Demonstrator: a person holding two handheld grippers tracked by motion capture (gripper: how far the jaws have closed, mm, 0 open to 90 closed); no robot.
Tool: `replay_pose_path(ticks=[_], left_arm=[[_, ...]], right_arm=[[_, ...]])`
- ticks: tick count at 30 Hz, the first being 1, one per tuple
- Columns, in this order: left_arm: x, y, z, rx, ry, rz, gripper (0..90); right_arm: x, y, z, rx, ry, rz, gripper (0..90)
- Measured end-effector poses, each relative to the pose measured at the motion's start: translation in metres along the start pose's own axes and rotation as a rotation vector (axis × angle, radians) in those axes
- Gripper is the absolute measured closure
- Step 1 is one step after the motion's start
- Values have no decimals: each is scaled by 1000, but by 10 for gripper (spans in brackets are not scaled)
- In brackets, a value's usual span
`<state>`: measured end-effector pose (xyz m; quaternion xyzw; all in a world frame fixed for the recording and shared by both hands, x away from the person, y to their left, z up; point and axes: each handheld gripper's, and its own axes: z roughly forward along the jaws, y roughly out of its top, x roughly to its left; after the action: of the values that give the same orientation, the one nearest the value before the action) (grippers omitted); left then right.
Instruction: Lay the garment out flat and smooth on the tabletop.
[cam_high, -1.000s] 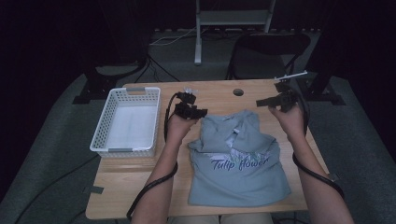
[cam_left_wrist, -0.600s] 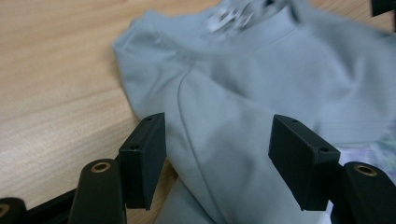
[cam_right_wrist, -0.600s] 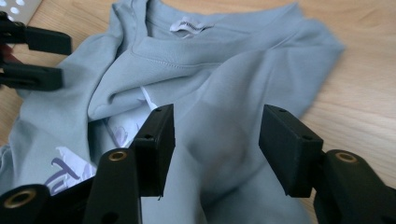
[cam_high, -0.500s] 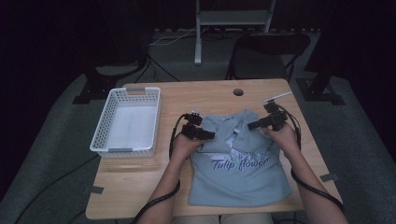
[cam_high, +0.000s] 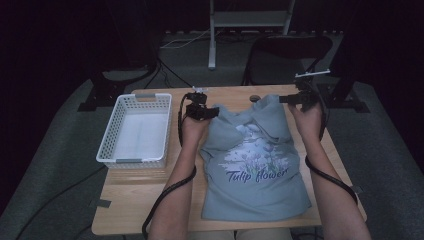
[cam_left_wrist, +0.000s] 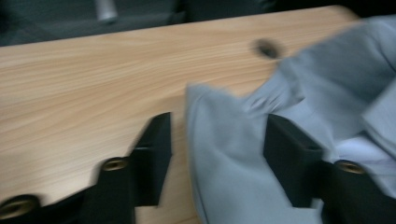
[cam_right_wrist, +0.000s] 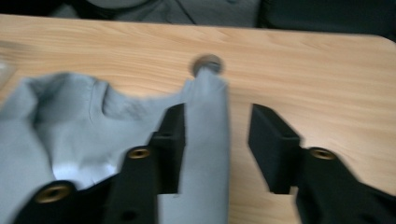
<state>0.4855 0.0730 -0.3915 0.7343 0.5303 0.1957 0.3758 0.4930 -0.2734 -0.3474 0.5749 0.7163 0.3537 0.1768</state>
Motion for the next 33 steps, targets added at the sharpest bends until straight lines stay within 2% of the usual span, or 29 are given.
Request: replay_pose_path(ticks=[1,2,4,5,6,7,8,9,10,11,14,16,17,20,23,25,27,28,29,30,33], left_arm=[[3,-3,1,22,-11,7,426],[4,-7,3,46,-39,2,426],[2,-20,9,90,-59,26,426],[1,-27,11,112,-78,30,417],[1,-27,11,112,-78,30,407],[-2,-35,12,126,-113,32,407],[-4,-40,13,132,-123,38,407],[-8,-47,11,130,-138,43,407],[-12,-55,8,134,-169,50,407],[-14,-59,6,131,-177,59,407],[-21,-72,-6,114,-190,87,407],[-24,-78,-9,121,-204,94,407],[-31,-88,-15,115,-222,111,407],[-42,-101,-16,144,-250,148,407],[-48,-110,-9,176,-244,182,407],[-49,-113,-6,173,-224,183,408],[-50,-114,-6,167,-218,183,408],[-50,-114,-6,167,-210,200,408],[-50,-114,-6,167,-210,200,407],[-51,-114,-6,163,-206,201,407],[-52,-117,-7,156,-197,213,407]], right_arm=[[-3,1,1,21,-25,5,529],[-5,-1,3,43,-30,-2,528],[-8,-9,9,80,-12,-2,523],[-8,-14,13,105,12,1,516],[-8,-14,13,105,12,1,516],[-6,-20,17,130,25,-9,512],[-3,-27,21,156,32,-31,504],[-1,-32,23,170,51,-34,503],[3,-39,26,194,78,-54,492],[7,-48,27,206,90,-76,490],[15,-62,27,220,132,-91,480],[18,-66,26,219,135,-99,480],[23,-72,25,224,143,-118,477],[40,-90,30,267,163,-182,475],[49,-100,38,296,153,-210,475],[52,-105,43,308,161,-205,472],[57,-111,49,320,144,-230,472],[59,-113,51,329,138,-238,466],[59,-113,51,329,138,-238,466],[61,-116,53,329,113,-260,462],[65,-119,52,312,89,-283,451]])
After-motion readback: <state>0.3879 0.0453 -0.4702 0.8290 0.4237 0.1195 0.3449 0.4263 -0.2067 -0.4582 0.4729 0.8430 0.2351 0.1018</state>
